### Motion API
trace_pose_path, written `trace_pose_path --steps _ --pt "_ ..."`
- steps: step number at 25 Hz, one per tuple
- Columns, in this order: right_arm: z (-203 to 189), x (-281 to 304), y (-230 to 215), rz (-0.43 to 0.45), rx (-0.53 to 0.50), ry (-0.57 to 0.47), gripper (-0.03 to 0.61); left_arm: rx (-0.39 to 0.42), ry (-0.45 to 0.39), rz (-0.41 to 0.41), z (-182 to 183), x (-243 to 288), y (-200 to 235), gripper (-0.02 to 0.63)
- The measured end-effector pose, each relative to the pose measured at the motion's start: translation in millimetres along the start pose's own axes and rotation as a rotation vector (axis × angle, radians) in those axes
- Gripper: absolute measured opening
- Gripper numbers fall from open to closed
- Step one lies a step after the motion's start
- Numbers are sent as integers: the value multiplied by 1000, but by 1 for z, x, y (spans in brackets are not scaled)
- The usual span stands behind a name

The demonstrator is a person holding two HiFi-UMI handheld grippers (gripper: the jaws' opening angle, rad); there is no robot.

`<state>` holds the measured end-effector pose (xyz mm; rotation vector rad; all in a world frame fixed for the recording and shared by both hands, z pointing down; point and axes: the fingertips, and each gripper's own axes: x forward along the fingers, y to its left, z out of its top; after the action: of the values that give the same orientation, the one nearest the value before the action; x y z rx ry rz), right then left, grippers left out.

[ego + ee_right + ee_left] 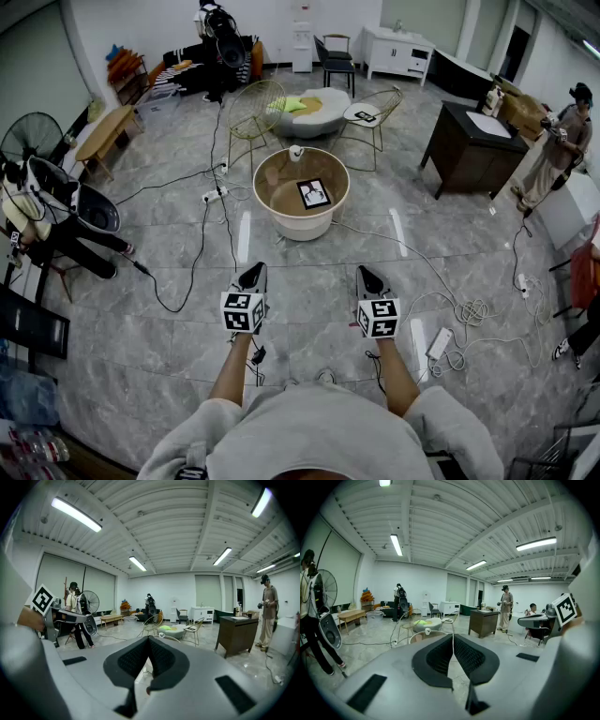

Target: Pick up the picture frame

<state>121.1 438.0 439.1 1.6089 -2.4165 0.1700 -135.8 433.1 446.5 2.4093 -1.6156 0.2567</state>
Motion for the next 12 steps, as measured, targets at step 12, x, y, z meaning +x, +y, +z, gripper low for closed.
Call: trace_pose_path --steps 12 --pt "-2 0 1 3 -7 14 0 -8 1 -6 -3 0 -6 20"
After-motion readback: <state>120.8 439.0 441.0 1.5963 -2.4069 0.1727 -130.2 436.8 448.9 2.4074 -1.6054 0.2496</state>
